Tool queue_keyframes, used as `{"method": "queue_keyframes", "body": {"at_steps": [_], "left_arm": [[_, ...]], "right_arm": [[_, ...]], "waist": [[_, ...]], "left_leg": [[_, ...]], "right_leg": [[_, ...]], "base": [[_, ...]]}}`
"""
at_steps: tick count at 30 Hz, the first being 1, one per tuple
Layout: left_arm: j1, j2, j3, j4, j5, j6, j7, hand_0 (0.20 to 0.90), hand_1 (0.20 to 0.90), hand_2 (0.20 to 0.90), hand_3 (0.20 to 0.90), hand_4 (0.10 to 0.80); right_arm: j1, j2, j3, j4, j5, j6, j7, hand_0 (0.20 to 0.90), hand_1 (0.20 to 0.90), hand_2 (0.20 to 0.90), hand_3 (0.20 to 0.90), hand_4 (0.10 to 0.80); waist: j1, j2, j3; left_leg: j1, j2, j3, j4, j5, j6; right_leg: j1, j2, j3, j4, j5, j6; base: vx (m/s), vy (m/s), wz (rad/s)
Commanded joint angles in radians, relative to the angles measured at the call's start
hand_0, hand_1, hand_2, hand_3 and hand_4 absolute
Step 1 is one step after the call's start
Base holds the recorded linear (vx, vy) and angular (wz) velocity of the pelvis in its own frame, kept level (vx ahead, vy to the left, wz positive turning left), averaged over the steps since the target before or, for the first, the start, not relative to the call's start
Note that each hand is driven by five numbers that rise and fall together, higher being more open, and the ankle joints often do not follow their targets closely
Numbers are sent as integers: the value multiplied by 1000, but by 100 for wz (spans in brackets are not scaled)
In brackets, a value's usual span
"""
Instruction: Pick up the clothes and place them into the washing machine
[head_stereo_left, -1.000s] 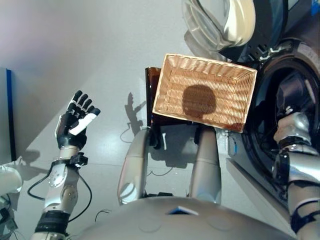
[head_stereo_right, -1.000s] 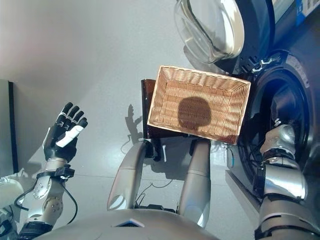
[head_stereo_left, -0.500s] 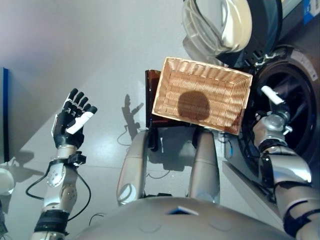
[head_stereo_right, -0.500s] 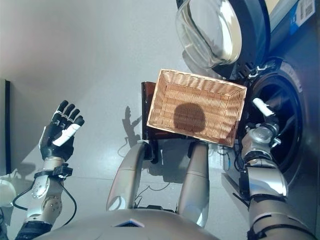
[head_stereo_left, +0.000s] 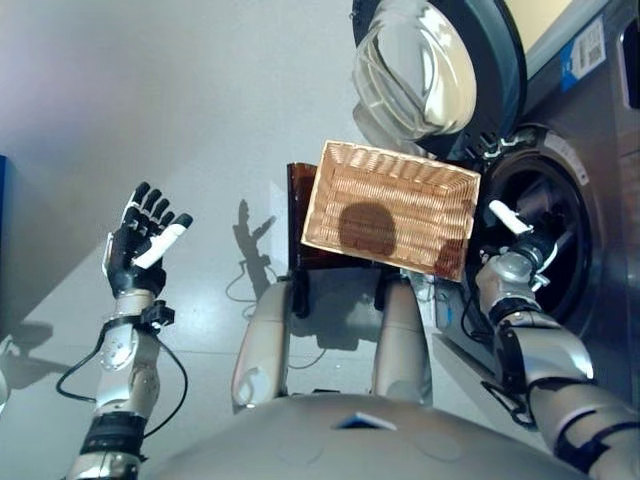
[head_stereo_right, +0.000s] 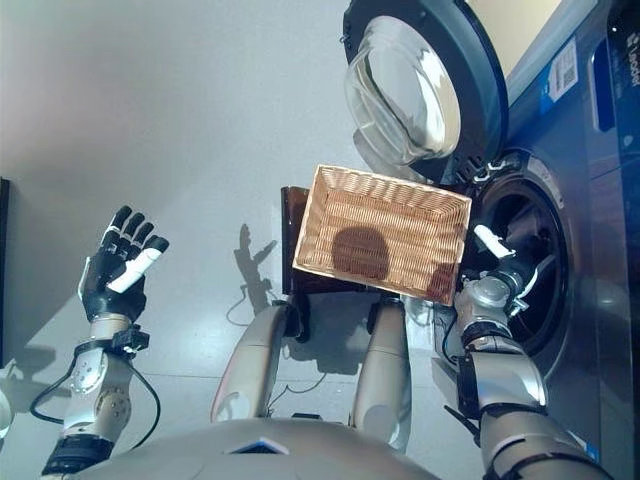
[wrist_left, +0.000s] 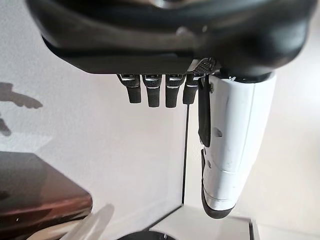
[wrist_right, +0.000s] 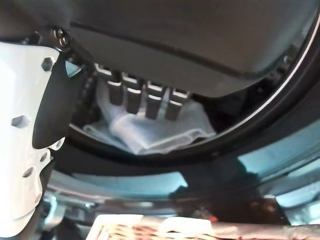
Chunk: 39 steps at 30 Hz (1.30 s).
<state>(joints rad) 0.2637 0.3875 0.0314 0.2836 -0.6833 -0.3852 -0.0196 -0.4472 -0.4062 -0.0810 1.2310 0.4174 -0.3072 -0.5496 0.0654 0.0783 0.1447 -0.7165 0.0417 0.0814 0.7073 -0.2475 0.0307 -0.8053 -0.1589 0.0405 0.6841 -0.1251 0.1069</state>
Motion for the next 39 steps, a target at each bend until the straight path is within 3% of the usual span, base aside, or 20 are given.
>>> {"method": "queue_keyframes", "body": {"at_steps": [1, 21, 29, 39], "left_arm": [[-5, 33, 111, -29, 33, -115, 13, 900, 900, 900, 900, 800], [-20, -35, 125, 64, 121, -80, 12, 900, 900, 900, 900, 800], [-24, -43, 113, 81, 148, -63, -5, 900, 900, 900, 900, 800], [-36, -67, 76, 137, 188, -61, 20, 900, 900, 900, 900, 800]], "right_arm": [[21, -15, 4, -29, -34, -80, -15, 900, 900, 900, 900, 800], [205, 80, 124, -70, -90, -32, 179, 900, 900, 900, 900, 800], [217, 118, 283, -33, -284, 25, 229, 900, 900, 900, 900, 800], [289, 152, 257, -89, -267, 8, 206, 900, 900, 900, 900, 800]], "waist": [[-4, -43, -32], [-21, -95, -10], [-4, -97, -20], [-16, -110, -91]], "left_leg": [[52, -17, -14, -216, 140, -20], [430, -5, -40, -486, 212, -50], [515, -18, -40, -620, 252, -46], [602, -20, -15, -749, 299, -55]], "right_leg": [[103, 3, -30, -151, 50, -26], [492, 6, -90, -414, 99, 4], [564, 4, -106, -515, 135, 18], [635, -2, -117, -637, 197, 36]], "base": [[111, -22, -10], [83, -10, -1], [28, 12, 3], [52, 23, 1]]}}
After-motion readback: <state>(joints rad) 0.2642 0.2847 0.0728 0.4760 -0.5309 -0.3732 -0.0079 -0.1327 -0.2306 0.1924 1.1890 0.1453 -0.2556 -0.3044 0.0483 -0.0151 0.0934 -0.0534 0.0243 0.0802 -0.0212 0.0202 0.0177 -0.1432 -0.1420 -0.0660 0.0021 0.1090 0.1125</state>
